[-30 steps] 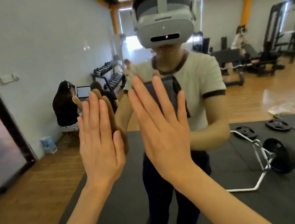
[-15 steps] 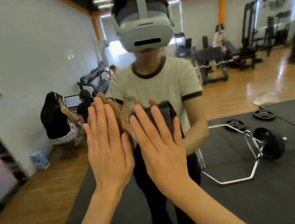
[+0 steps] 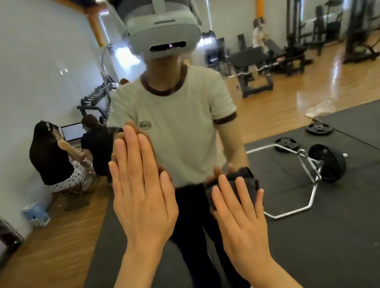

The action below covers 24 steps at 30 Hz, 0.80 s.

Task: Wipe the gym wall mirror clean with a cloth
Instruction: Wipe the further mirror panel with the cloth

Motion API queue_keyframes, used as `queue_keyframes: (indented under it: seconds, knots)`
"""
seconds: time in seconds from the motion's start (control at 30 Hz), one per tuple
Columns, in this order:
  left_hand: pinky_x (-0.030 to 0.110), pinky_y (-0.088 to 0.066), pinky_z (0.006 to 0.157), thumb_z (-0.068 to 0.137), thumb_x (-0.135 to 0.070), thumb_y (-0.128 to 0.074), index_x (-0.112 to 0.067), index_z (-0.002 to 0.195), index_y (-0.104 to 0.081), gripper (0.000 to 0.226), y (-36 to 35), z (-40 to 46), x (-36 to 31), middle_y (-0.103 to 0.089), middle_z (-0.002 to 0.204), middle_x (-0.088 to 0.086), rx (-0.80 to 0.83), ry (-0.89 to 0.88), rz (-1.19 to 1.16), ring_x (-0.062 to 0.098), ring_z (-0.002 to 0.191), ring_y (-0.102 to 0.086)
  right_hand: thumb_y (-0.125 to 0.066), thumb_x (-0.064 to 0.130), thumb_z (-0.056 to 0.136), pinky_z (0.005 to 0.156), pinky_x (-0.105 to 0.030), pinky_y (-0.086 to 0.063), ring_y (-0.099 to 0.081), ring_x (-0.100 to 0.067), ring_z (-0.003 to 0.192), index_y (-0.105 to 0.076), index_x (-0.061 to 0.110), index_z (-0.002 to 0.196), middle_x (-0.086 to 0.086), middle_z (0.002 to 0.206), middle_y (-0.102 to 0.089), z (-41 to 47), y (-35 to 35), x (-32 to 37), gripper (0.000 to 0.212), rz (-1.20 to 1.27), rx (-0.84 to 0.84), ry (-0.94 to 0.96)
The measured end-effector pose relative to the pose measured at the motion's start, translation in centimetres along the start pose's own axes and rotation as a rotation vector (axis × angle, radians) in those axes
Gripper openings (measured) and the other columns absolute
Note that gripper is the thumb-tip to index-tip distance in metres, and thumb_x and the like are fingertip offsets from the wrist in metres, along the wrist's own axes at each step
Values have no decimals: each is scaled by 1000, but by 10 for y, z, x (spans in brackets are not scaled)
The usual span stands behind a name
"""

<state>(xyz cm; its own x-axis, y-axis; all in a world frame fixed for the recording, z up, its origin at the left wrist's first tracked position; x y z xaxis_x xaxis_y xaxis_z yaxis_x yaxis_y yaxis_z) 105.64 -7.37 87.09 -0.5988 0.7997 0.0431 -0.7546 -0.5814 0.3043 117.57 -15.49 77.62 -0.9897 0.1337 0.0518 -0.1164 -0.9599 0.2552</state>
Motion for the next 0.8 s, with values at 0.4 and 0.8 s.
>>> queue_keyframes:
  seconds: [0.4,0.8]
  knots:
    - [35,2,127,104,-19,-28,-17,160,7,67,-2,0,-1,16,167,-7,-28,-11,36,14,155,8,-33,14,108,126,-47,1,-6,-21,156,-10,19,161,5,169,-5,-10,0,-22,58,77,-58,-103]
    - [35,2,126,102,-14,-31,6,154,-19,56,0,1,-6,-15,162,13,-42,38,57,13,155,8,-41,13,106,125,-46,2,-7,-17,155,-33,10,151,5,168,-12,52,28,-71,46,9,-63,-16]
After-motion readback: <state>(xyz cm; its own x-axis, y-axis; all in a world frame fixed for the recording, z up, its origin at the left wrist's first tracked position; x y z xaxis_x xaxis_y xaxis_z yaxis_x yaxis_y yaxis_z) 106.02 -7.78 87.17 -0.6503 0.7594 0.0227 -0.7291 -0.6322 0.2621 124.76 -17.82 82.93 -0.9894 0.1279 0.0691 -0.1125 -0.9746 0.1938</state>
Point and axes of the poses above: each hand's wrist, its own z-axis towards the middle knuckle, its own y-axis out of the back of the hand, x = y × z, the point moved 3 cm from there along z, towards the middle knuckle
